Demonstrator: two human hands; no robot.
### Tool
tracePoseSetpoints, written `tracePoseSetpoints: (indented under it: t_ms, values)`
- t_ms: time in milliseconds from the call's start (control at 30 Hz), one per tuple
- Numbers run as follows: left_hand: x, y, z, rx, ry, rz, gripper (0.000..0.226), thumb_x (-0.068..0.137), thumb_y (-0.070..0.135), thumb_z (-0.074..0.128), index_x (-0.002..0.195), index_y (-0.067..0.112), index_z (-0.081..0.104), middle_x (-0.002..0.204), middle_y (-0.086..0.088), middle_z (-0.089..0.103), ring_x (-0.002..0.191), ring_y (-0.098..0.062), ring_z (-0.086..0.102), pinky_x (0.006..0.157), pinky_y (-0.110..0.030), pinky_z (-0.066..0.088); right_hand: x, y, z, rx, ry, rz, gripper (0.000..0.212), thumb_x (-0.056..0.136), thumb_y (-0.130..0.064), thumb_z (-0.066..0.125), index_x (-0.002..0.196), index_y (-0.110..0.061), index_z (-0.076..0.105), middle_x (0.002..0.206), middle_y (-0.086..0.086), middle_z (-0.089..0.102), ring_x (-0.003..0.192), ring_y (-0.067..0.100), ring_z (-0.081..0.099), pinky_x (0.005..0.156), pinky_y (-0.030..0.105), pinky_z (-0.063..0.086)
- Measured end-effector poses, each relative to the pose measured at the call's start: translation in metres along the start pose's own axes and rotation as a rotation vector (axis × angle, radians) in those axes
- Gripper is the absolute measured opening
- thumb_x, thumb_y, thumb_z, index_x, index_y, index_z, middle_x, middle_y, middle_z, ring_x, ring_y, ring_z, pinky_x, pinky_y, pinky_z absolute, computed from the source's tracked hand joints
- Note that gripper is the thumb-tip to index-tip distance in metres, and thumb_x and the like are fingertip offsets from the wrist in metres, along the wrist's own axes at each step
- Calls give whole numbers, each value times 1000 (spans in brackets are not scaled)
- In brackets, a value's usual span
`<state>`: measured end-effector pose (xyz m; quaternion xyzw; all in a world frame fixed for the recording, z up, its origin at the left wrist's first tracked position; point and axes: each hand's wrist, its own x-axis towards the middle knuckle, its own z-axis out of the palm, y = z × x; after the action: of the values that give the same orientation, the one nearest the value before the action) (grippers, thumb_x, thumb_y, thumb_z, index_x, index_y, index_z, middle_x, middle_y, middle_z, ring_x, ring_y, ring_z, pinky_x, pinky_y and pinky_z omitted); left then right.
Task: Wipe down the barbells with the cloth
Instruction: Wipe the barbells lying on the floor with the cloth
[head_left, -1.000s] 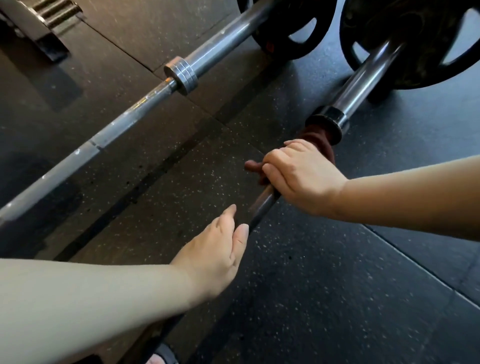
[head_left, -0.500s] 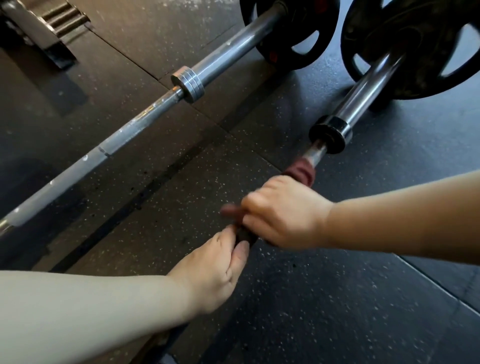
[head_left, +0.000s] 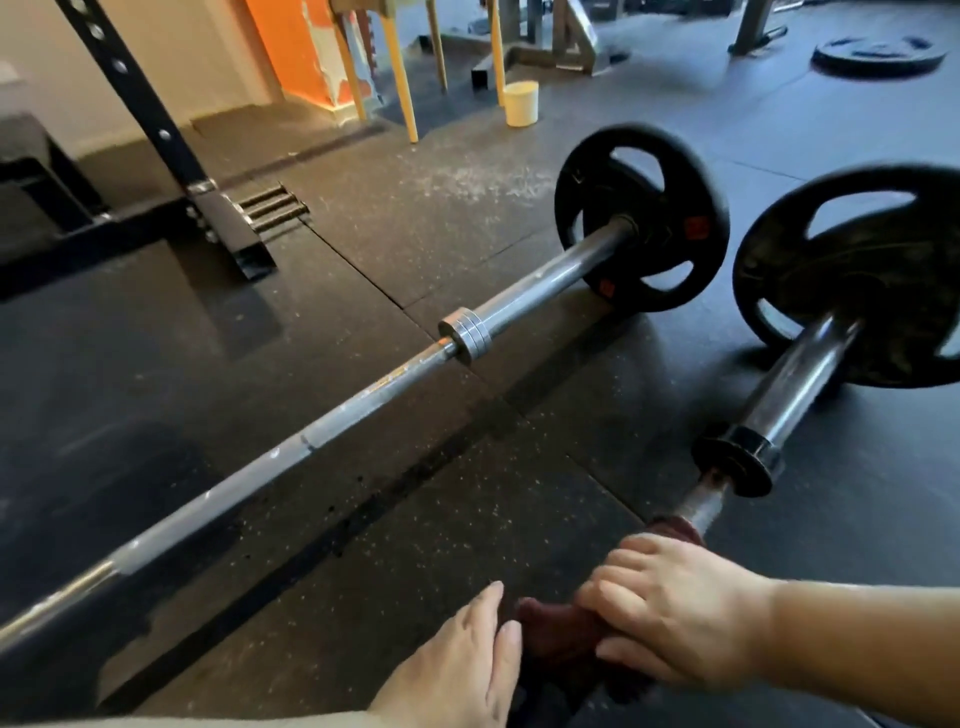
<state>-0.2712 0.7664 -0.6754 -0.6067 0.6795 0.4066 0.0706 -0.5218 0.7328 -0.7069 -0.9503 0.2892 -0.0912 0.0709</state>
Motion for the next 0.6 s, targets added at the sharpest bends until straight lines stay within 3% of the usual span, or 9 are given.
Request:
tracePoseSetpoints:
  t_ms: [67,133,200,267,367,500,600]
  values:
    - [3,-3,-6,-30,21,-8,61,108,51,19,163,26,11,167,12,20,151,-2,22,122,-28,24,-1,24,-9,-73,104,184,40,109,-47,34,95,-22,61,79,-10,62,72,18,59,74,35,53]
    - [8,-9,-13,-57,54,-12,61,108,50,17,163,26,10,168,11,18,152,-4,20,123,-27,21,-5,23,-11,-77,196,312,43,109,-49,29,88,-24,57,76,-13,60,71,17,58,77,33,48]
    - [12,-15,-22,-52,93,-4,61,107,51,15,163,27,8,169,10,16,153,-6,19,123,-27,21,-2,-3,3,-16,193,238,38,109,-49,32,93,-28,60,86,-15,61,80,13,58,84,28,45]
    - [18,-20,-30,-39,143,-3,62,106,52,14,163,29,7,169,10,16,153,-8,20,123,-28,23,2,-33,23,-13,80,36,31,109,-46,31,111,-33,59,105,-18,60,96,4,57,90,21,46]
    - [31,-25,-48,-34,241,10,60,108,50,15,163,29,8,169,8,16,153,-10,21,122,-29,24,17,-31,15,-72,-120,-55,30,109,-50,31,116,-37,57,100,-21,61,87,0,57,77,17,48]
    - [53,-40,-90,-5,430,46,56,109,43,21,162,25,14,168,3,22,153,-13,24,120,-30,23,39,-13,-24,174,-168,341,61,97,-71,8,101,-27,50,89,-11,64,79,11,59,76,26,45]
    - [65,-56,-121,119,600,101,54,110,36,26,160,20,19,164,-3,31,149,-18,32,121,-34,28,62,-7,-31,428,-124,657,49,91,-67,23,100,-25,49,85,-8,65,77,11,60,79,29,46]
